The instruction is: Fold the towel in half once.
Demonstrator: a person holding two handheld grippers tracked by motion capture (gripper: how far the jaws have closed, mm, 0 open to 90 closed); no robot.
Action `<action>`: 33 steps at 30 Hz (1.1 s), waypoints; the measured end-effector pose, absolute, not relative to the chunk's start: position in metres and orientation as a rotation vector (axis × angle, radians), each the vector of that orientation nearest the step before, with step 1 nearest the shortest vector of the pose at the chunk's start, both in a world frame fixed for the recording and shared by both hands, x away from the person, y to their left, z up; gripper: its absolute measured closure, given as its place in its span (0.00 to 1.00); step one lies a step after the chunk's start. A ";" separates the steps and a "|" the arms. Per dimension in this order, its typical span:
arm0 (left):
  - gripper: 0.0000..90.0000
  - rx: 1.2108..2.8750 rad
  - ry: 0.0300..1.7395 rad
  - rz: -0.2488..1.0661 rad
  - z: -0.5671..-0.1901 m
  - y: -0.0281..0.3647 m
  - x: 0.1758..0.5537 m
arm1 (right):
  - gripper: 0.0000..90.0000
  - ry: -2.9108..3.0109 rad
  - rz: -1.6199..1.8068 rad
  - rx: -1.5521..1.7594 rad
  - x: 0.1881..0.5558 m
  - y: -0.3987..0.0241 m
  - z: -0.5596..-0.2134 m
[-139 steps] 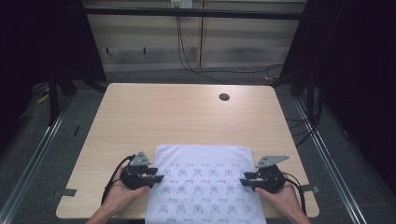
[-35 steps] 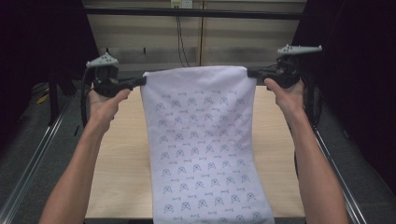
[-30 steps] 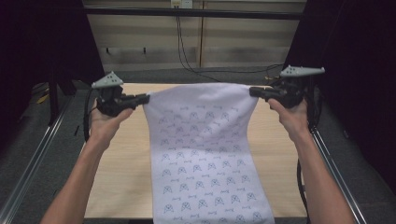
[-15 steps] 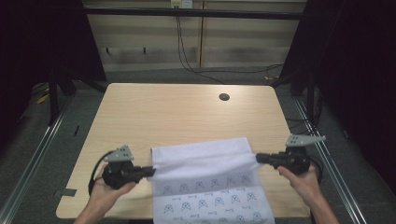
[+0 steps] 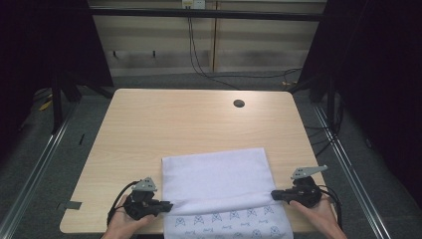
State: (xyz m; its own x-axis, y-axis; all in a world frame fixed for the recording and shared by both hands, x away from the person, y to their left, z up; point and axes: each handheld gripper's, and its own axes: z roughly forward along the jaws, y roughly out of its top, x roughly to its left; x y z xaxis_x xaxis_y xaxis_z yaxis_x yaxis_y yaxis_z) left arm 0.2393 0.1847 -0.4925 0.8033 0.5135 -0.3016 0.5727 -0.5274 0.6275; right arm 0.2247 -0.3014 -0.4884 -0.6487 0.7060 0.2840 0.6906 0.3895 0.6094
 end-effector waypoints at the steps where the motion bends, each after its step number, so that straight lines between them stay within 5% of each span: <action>1: 0.96 2.238 0.794 -0.086 -0.492 0.184 0.239 | 0.96 2.614 1.102 1.303 0.225 -0.299 -0.491; 13: 0.97 2.218 0.849 0.035 -0.495 0.191 0.295 | 0.96 2.555 1.081 1.350 0.240 -0.282 -0.492; 33: 0.97 2.127 1.027 0.165 -0.500 0.193 0.416 | 0.96 2.382 1.033 1.427 0.360 -0.262 -0.498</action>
State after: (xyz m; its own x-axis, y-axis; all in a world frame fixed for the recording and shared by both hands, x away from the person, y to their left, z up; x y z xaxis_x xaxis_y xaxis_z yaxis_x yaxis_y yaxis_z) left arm 0.4160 0.1930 -0.5004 0.6692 0.7169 -0.1954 0.6194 -0.3929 0.6797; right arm 0.3599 -0.2617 -0.4981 -0.5241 0.8301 0.1904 0.7062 0.2986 0.6419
